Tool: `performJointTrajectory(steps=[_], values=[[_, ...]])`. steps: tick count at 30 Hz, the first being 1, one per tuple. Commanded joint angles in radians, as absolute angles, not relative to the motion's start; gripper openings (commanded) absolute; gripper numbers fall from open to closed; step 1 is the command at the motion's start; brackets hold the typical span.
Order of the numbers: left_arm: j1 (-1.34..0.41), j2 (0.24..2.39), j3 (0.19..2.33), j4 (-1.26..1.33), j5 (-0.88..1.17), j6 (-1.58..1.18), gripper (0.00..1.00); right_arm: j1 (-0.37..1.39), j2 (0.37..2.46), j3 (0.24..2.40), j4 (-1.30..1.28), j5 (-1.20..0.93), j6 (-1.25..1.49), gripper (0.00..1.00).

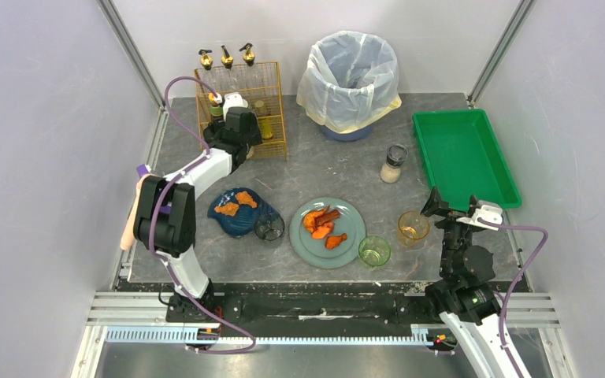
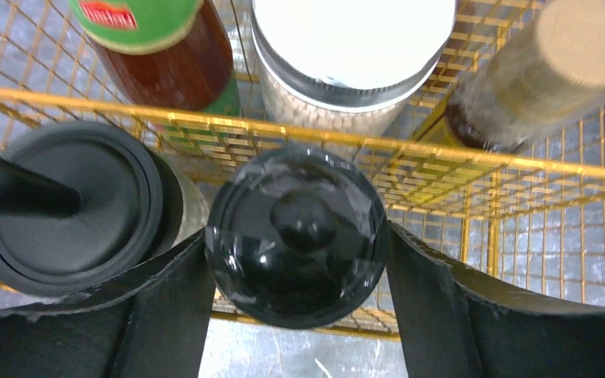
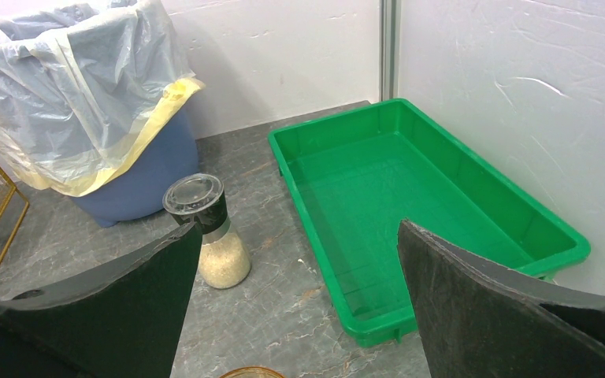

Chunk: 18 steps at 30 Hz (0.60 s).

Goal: Clear the kitchen counter

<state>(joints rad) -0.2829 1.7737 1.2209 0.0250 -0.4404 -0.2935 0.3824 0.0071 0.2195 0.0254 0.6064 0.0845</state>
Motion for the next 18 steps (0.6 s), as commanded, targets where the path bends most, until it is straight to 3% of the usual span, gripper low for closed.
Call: performJointTrajectory(steps=[1,18], values=[[-0.29,1.73,1.242,-0.083,-0.388,-0.376,0.82,0.387,-0.161,0.247,0.041,0.611,0.086,0.98],[-0.421,1.466,1.119,-0.116,-0.314,-0.461,0.84,0.387,-0.161,0.253,0.032,0.603,0.096,0.98]])
